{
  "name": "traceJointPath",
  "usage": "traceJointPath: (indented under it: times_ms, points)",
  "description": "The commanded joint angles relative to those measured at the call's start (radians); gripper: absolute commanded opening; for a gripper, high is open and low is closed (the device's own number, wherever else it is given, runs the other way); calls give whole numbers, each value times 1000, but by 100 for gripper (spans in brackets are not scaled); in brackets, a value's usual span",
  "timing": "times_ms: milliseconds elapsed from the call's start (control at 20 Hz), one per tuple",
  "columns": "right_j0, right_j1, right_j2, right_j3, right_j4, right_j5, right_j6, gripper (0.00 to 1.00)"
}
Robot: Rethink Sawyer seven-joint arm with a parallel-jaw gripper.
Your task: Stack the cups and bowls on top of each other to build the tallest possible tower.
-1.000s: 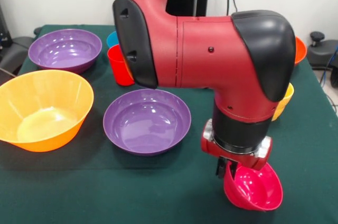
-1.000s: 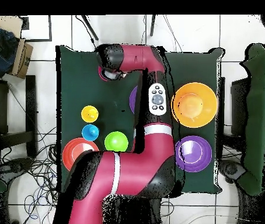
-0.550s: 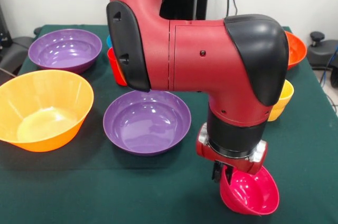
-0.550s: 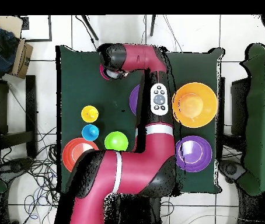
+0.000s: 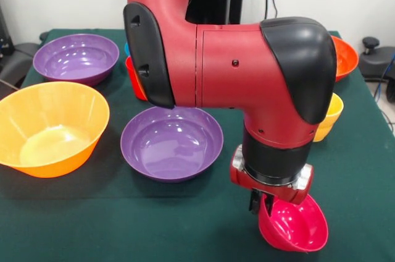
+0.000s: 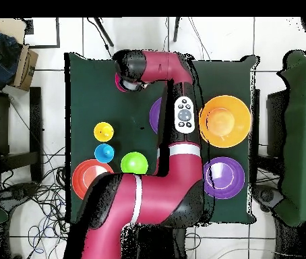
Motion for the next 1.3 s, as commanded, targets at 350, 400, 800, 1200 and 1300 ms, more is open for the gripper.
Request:
traceJointPath:
  times_ms: [350,400,800,1200,1300]
  points:
    - [-35,1,115,-11,-9,119,-366,0]
    - [-35,3,116,-12,-9,118,-367,0]
    - [-59,1,121,-13,-12,124,-394,0]
    - [-66,-1,117,-5,-18,118,-406,0]
    - [-68,0,119,-9,-18,123,-411,0]
